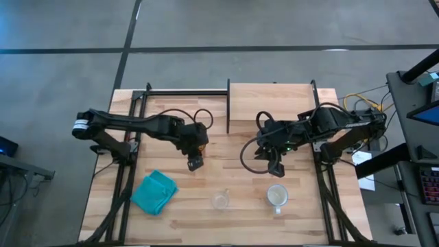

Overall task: Stack small to large cups/mugs on shelf
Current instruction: Put the brown cup on the shelf

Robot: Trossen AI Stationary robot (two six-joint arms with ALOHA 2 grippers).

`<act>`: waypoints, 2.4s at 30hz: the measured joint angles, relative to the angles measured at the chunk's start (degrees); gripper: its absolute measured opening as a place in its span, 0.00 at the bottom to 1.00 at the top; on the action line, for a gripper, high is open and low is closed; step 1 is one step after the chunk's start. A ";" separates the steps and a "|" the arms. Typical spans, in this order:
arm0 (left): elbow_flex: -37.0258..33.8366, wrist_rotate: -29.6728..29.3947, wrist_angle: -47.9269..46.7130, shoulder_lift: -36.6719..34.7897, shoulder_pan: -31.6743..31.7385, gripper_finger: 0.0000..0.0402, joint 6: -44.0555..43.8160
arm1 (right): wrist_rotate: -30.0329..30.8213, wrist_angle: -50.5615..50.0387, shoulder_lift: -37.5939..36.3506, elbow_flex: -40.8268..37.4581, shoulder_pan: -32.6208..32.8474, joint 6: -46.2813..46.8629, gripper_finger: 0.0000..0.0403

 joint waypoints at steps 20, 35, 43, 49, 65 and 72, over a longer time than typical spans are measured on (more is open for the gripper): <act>-0.78 -7.95 -1.85 -0.65 -0.03 0.23 1.95 | 2.01 0.21 0.02 -0.02 -0.12 -0.44 0.16; -0.72 -8.19 -1.99 3.12 -0.01 0.04 3.50 | 1.99 0.25 0.02 -0.02 -0.12 -0.44 0.16; 4.82 -7.92 -8.36 1.34 0.02 0.01 4.71 | 2.05 0.24 0.02 -0.02 -0.12 -0.48 0.15; 17.16 -10.15 -15.74 1.26 0.03 0.00 9.94 | 4.94 0.17 0.04 -0.02 -0.12 -1.28 0.15; 49.77 -16.06 -22.18 11.10 4.91 0.00 22.48 | 14.88 -2.21 -1.44 -0.04 -0.12 -0.50 0.14; 58.18 -15.99 -23.39 20.32 7.82 0.00 27.99 | 19.81 -12.09 -1.95 -0.04 -0.12 8.59 0.15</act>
